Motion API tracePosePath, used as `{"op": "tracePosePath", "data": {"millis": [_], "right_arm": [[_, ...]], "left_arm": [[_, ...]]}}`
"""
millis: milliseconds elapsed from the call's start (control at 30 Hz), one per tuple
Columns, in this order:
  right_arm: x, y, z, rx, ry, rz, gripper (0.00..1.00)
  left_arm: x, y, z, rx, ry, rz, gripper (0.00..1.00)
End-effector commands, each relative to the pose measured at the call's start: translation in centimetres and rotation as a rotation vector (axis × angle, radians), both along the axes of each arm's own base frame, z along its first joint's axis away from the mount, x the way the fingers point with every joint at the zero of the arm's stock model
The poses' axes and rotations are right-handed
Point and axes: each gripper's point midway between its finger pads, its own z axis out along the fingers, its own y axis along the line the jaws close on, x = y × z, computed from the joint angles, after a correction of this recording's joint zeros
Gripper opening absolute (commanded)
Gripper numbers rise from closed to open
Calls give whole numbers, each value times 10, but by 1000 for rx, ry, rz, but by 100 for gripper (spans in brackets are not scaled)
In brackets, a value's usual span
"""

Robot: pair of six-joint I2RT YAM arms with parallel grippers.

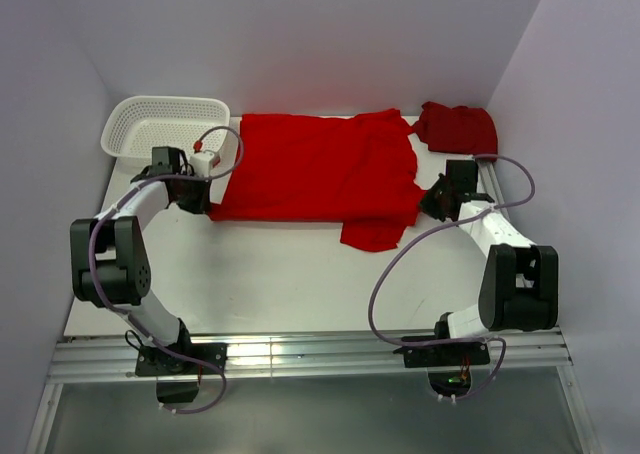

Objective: Roll the t-shirts
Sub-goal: Flatten the tshirt

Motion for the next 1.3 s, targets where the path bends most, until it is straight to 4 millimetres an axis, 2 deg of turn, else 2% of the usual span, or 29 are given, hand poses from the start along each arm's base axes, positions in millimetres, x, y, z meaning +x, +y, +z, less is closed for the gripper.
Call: {"op": "tracePosePath", "data": {"millis": [0,100,167,267,300,367,400,433,467,533,567,600,667,700,733,833,967,1267], "right_arm": [[-7,-13,-3,-48,-6,-29,0],[-16,-13,-17,-63,42,-20,0],[-17,-11,-21,-63,45,-15,4],[-15,-14,-18,-80,51,-23,25],[-15,-13,-15,-89,48,-21,40],[-18,-17,-9,-123,52,-38,59],[-20,-16,0,-129,28,-39,61],[-25,-14,3,-132,30,-38,63],[-27,-16,16,-147,-4,-51,64],[-40,-8,20,-147,-4,-46,64],[-45,3,29,-146,-35,-22,64],[-55,15,23,-147,-16,-4,63],[-64,34,23,-129,-35,35,61],[-72,41,11,-116,-10,38,60],[-80,58,5,-116,3,85,60],[-96,81,-17,-111,45,131,57],[-108,91,-39,-128,102,152,52],[-102,95,-58,-176,156,147,51]], "left_arm": [[-12,13,8,57,-51,-4,0],[-25,11,-1,58,-25,-11,0],[-29,11,-6,58,-8,-13,0],[-30,11,-12,49,20,-6,0],[-27,10,-9,45,17,-5,0],[-26,9,-10,40,32,-6,0],[-22,10,-7,40,26,0,0],[-21,10,-7,37,30,1,0],[-18,9,-4,34,26,0,0],[-18,8,-4,33,35,-3,0],[-16,9,-2,35,29,-3,0],[-17,8,-2,33,35,-3,0],[-17,8,-1,33,34,-2,0],[-17,9,-1,34,35,0,0],[-18,8,-1,32,37,-2,0],[-18,8,1,32,39,-3,0],[-19,8,3,36,37,-5,0],[-22,8,4,41,33,-14,0]]}}
